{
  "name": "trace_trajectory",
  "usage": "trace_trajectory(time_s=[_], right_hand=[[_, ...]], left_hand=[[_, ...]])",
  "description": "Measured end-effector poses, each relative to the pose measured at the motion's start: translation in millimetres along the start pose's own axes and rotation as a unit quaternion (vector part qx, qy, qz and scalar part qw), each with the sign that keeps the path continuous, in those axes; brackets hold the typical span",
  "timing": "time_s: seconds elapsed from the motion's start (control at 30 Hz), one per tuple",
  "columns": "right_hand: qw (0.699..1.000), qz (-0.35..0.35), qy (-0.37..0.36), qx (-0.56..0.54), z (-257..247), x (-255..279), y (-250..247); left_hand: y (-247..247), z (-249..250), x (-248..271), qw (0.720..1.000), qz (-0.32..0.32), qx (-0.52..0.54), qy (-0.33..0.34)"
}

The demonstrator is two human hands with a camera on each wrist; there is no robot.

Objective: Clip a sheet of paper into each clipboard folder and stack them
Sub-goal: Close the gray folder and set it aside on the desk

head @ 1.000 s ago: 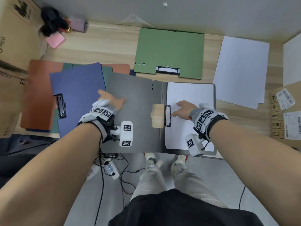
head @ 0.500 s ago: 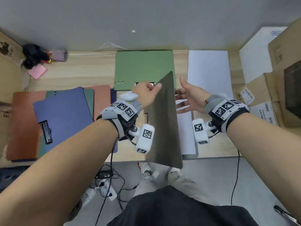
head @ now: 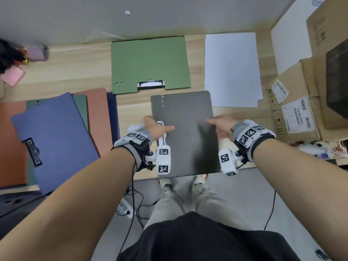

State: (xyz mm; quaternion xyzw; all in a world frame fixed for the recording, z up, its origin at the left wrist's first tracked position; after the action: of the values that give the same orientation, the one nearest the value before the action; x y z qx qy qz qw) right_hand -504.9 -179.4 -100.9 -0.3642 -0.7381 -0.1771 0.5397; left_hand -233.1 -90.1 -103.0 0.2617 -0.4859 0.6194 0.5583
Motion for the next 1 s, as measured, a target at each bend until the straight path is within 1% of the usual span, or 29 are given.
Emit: trace_trajectory(time_s=[0.07,0.1,0.13,0.2,0.23,0.27,0.3,0.37,0.4,0.43,0.5,0.63,0.7,0.77,0.9,0.93,1.0], right_hand=[[1.0,0.013,0.002,0.011,-2.2,-2.4,-0.8],[1.0,0.015,0.003,0.016,-3.2,-3.2,-1.0],[1.0,0.013,0.005,0.019,-4.7,-4.0,-0.8],[1.0,0.006,0.007,0.02,-7.7,-5.3,1.9],[1.0,0.001,0.008,0.023,-9.0,-6.2,4.7],[0.999,-0.001,0.01,0.031,-10.3,-7.3,7.6],[0.999,0.0,0.011,0.038,-10.9,-7.8,9.2],[0.999,0.012,0.012,0.042,-15.0,-9.2,13.3],[0.999,0.02,0.011,0.04,-17.0,-10.8,14.9],[0.999,0.026,0.009,0.038,-19.1,-12.3,16.9],[0.999,0.032,0.006,0.039,-23.4,-15.6,22.0],[0.997,0.039,0.018,0.071,-28.5,-20.2,28.8],[0.995,0.042,0.026,0.084,-27.9,-20.5,27.7],[0.995,0.042,0.028,0.086,-31.1,-18.1,30.4],[0.996,0.036,0.027,0.077,-34.0,-11.5,37.3],[0.997,0.037,0.02,0.07,-38.0,-9.3,38.4],[0.998,0.035,0.011,0.052,-47.6,-3.3,37.6]], left_hand=[[-4.0,-3.7,-2.0,1.0,-0.003,0.023,-0.017],[-3.3,-5.6,-3.6,0.999,-0.017,0.032,-0.029],[-2.0,-4.1,-2.0,0.998,-0.034,0.042,-0.027],[1.7,0.6,1.2,0.997,-0.063,0.043,-0.024],[2.8,2.4,1.3,0.997,-0.066,0.025,-0.027],[2.0,3.9,1.8,0.998,-0.06,-0.001,-0.028],[-0.6,3.4,-0.1,0.997,-0.036,-0.048,-0.038],[-18.9,4.4,2.3,0.985,0.037,-0.159,-0.063],[-27.9,6.2,6.2,0.98,0.063,-0.178,-0.067],[-32.7,2.7,4.4,0.981,0.069,-0.165,-0.079],[-38.2,-2.0,-0.8,0.987,0.058,-0.127,-0.086],[-51.8,-15.6,-16.6,0.996,0.052,-0.011,-0.072],[-49.3,-21.7,-28.5,0.998,0.026,0.047,-0.043],[-53.3,-14.7,-24.6,0.997,0.013,0.072,-0.004],[-68.3,24.0,-2.6,0.99,0.011,0.113,0.084],[-77.0,36.0,5.1,0.987,0.01,0.118,0.105],[-102.2,55.1,12.2,0.978,0.028,0.147,0.143]])
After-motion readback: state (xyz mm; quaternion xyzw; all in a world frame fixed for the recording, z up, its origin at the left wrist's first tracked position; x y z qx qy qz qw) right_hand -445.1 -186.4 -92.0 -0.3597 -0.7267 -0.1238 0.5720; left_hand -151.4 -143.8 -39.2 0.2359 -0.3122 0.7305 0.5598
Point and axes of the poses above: each hand's wrist, its own x-axis away from the middle knuckle, its own y-axis out of the palm, z = x × y, the point moved 9 cm from there along -x, towards the middle knuckle, and after that the axes turned 10 degrees about -z, right-handed, at the moved point
